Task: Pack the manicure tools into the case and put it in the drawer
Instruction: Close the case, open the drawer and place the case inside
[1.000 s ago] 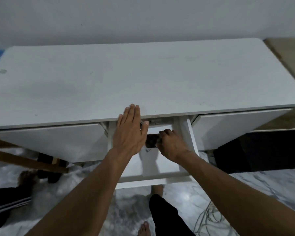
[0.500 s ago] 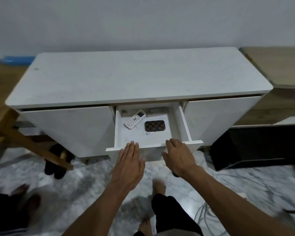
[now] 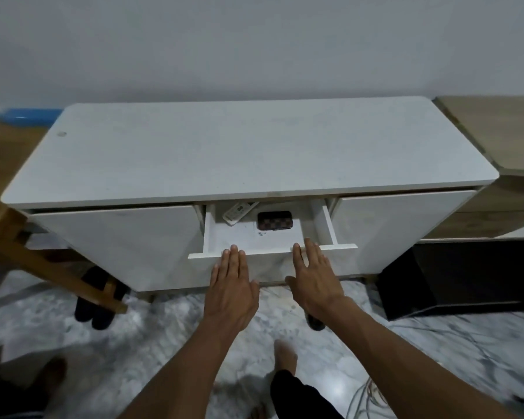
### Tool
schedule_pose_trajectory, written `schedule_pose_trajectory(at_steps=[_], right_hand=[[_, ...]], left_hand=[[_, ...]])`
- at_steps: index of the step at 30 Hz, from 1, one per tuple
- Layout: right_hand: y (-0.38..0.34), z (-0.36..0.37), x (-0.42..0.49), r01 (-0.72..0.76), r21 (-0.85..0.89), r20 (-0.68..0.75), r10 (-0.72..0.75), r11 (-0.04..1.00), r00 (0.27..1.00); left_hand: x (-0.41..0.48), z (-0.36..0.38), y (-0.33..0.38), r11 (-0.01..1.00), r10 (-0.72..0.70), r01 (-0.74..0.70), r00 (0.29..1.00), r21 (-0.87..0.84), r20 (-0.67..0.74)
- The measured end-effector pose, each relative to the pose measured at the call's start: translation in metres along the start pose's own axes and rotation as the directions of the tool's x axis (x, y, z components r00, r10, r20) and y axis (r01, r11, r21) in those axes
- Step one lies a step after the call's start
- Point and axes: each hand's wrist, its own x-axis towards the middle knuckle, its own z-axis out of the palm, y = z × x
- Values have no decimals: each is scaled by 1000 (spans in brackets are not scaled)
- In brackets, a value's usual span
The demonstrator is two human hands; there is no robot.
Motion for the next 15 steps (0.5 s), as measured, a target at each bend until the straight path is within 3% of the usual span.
schedule_pose_trajectory(at_steps=[15], right_hand=[[7, -20, 104, -6, 22, -6, 7, 1000, 1000]], left_hand=[[112, -15, -19, 996, -31, 28, 999, -79, -36]])
